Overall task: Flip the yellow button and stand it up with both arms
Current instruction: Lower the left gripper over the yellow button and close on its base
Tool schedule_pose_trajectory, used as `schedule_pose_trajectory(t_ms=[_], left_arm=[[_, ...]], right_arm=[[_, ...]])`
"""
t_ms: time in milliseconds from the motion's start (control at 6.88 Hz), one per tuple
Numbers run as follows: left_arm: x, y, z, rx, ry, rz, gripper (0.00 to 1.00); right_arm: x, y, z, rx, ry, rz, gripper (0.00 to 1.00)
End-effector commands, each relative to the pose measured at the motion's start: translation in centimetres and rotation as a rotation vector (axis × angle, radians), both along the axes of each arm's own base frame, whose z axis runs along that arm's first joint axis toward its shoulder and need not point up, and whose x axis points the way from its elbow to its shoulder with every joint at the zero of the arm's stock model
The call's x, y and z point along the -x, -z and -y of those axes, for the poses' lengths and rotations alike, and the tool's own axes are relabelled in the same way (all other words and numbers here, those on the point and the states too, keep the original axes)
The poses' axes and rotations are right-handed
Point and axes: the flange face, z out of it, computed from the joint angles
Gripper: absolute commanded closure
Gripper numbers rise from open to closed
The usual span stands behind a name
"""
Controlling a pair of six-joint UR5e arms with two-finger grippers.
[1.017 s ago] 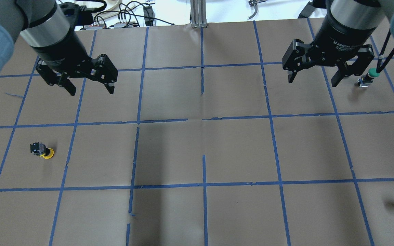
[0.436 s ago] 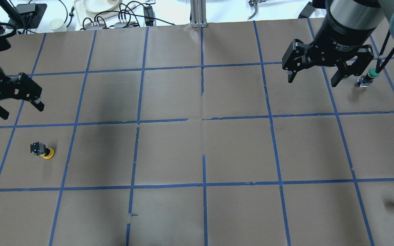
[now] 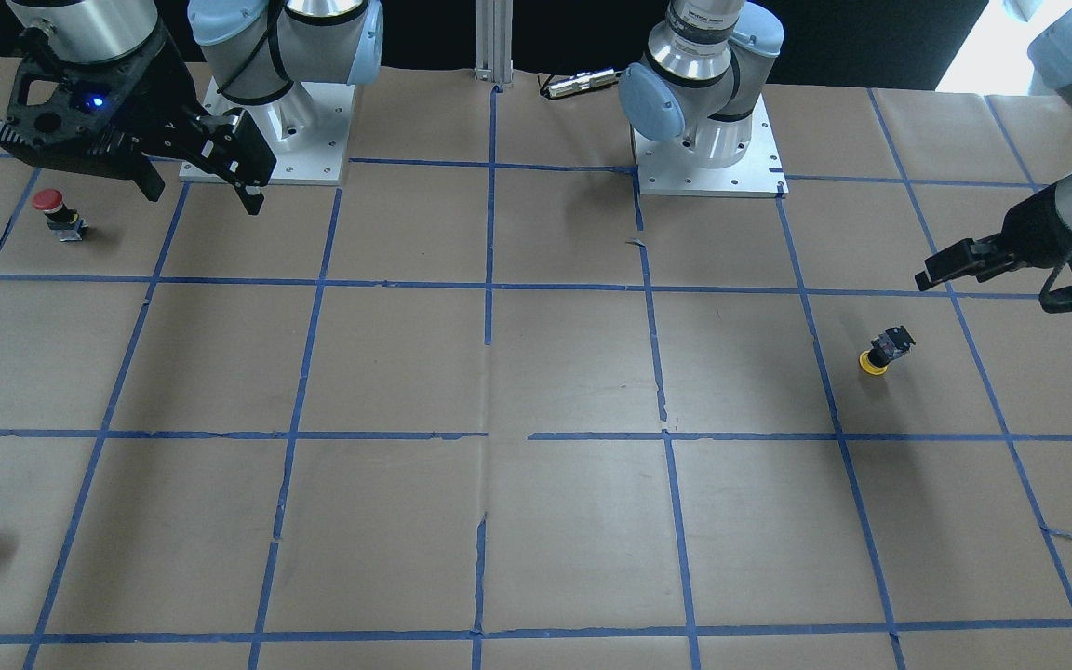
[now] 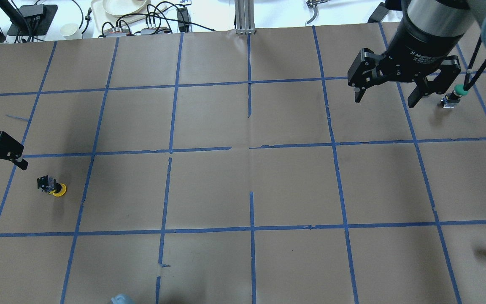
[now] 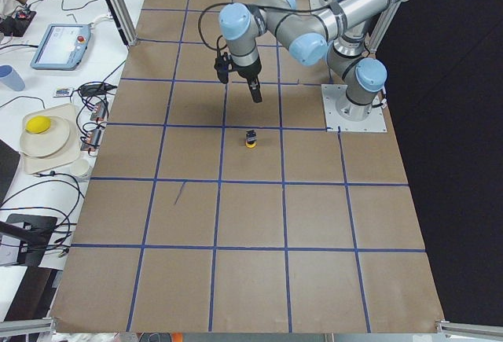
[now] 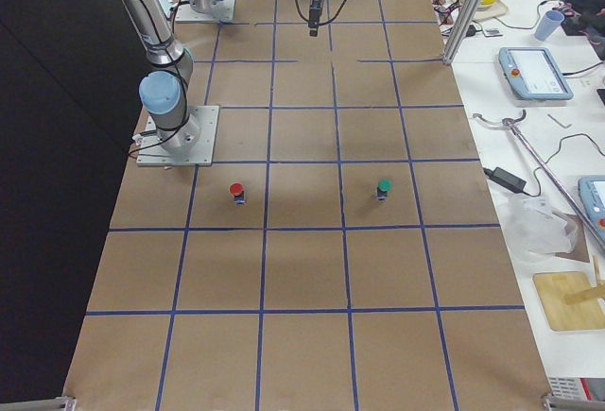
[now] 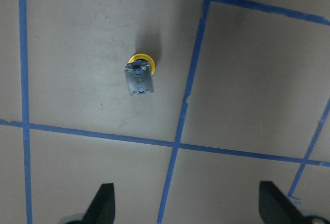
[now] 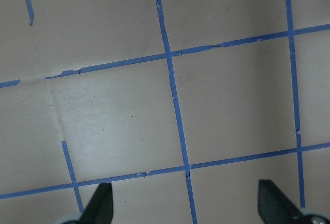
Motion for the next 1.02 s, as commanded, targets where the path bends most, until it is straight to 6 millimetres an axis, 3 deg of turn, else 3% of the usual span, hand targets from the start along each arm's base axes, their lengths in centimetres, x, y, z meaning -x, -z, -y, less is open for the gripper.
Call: schedule_pose_trajectory(t_ms=[0,291,581,726,872], left_arm=[[-1.6,7.0,2.0,0.006,-0.008,-0.006,0.06],[-0.6,10.4,1.3,0.028,-0.021,-0.031,0.06],[0.0,10.9,0.5,-0.005,-0.072,-0.035,0.08],[-0.2,10.5,0.3,-0.007,-0.075,-0.025,0.43],[0.1,10.7,0.1,-0.013,-0.083,-0.032,0.67]], right_arm=[[-0.1,0.1,0.0,-0.001,-0.002,0.001,0.00],[0.0,-0.1,-0.1,0.000,0.001,-0.001,0.00],[0.0,-0.1,0.0,0.002,-0.001,-0.002,0.00],[0.0,-0.2,-0.1,0.004,-0.001,-0.001,0.00],[0.1,-0.3,-0.2,0.005,-0.001,-0.007,0.00]])
